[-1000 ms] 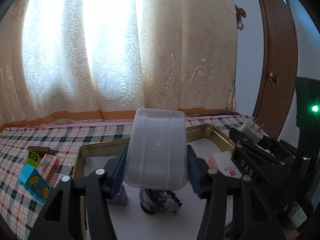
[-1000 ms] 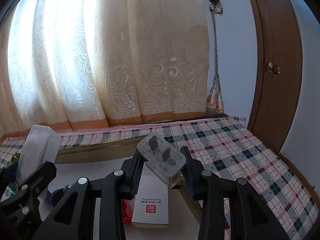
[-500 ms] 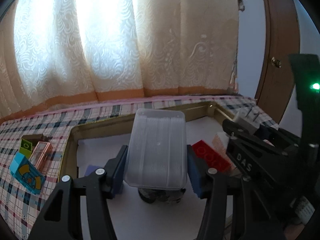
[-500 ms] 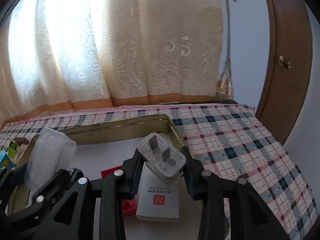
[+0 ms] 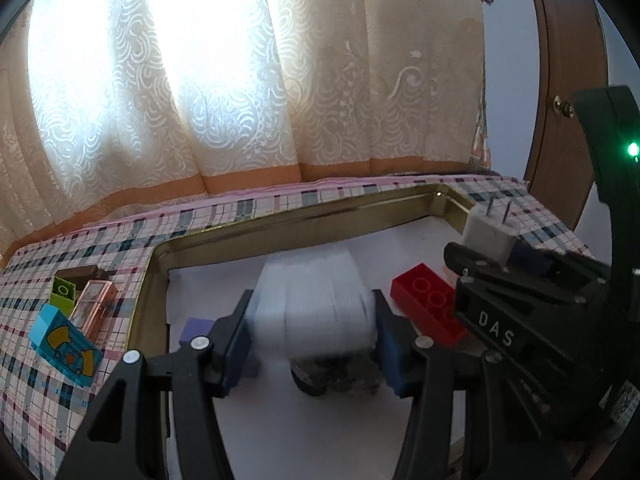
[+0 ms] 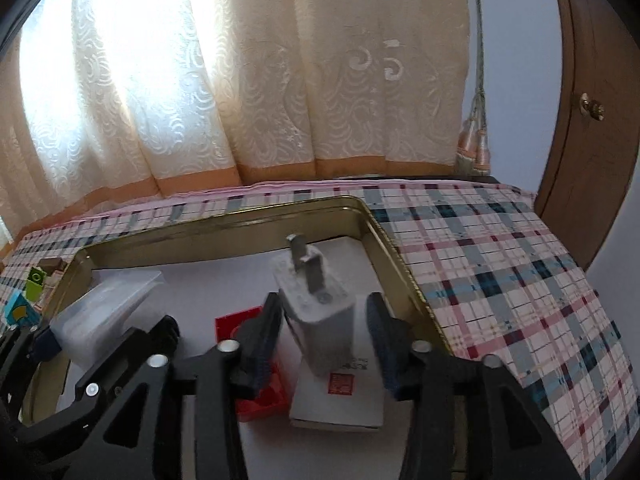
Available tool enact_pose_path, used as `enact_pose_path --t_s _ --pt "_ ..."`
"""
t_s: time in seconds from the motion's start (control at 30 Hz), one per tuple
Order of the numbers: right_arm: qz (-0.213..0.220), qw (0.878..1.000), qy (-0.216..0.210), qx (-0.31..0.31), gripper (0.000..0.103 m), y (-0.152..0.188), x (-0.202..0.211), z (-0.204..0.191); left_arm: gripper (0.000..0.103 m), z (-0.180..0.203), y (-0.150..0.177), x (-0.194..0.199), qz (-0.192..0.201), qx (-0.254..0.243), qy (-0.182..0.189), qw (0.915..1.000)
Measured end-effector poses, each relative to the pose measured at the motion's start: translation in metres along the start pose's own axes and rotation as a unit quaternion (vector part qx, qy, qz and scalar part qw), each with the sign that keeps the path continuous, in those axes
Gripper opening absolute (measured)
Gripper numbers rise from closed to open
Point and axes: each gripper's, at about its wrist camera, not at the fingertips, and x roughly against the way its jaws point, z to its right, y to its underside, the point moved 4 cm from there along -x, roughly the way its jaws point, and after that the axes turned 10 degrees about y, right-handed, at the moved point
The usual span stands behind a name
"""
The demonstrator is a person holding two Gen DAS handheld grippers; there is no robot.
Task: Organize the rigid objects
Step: 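Lower both held objects onto the tray paper and open both tools, then withdraw both tools from the tray back toward the bed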
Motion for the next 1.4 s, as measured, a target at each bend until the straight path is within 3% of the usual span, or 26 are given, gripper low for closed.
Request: enact_pose_path --t_s 0.03,0.1,0.17,0.23,0.33,0.47,0.67,0.87,1.2,1.4 --pt "-0.001 1.0 0.008 -0.001 0.064 0.001 0.0 0.002 0.059 -0.002 0.001 0.001 -0.002 0.006 0.007 1.0" --pt "0.002 1.0 -0.012 -0.018 0.066 0.001 0.003 0.007 0.071 -0.008 0.002 0.004 0.0 0.025 0.016 0.9996" --pt "0.011 0.998 -0.044 -0.049 0.075 -0.001 0.008 0.015 0.101 -0.012 0.0 0.011 0.013 0.043 0.025 0.9987" --pt "0.027 0.992 -0.087 -0.088 0.086 -0.004 0.016 0.023 0.103 -0.01 -0.001 0.02 0.039 0.038 0.032 0.998" --pt "0.062 0.984 -0.109 -0.124 0.087 -0.008 0.03 0.036 0.103 0.0 -0.003 0.031 0.064 -0.007 0.005 0.9979" --pt "0.094 0.973 -0.098 -0.185 0.087 -0.011 0.039 0.062 0.103 -0.005 -0.007 0.041 0.093 -0.01 -0.024 0.9953" --pt "0.084 0.963 -0.079 -0.244 0.087 -0.008 0.03 0.084 0.103 -0.019 -0.005 0.032 0.073 0.01 -0.03 0.9968" --pt "0.113 0.968 -0.036 -0.222 0.087 -0.006 0.038 0.078 0.103 -0.019 -0.002 0.037 0.084 -0.002 -0.05 0.9952" --pt "0.222 0.963 0.053 -0.141 0.087 -0.006 0.076 0.053 0.103 -0.024 -0.003 0.046 0.117 -0.01 -0.074 0.9904" --pt "0.231 0.966 0.047 -0.105 0.087 -0.006 0.083 0.037 0.103 -0.025 -0.001 0.052 0.125 -0.011 -0.076 0.9892"
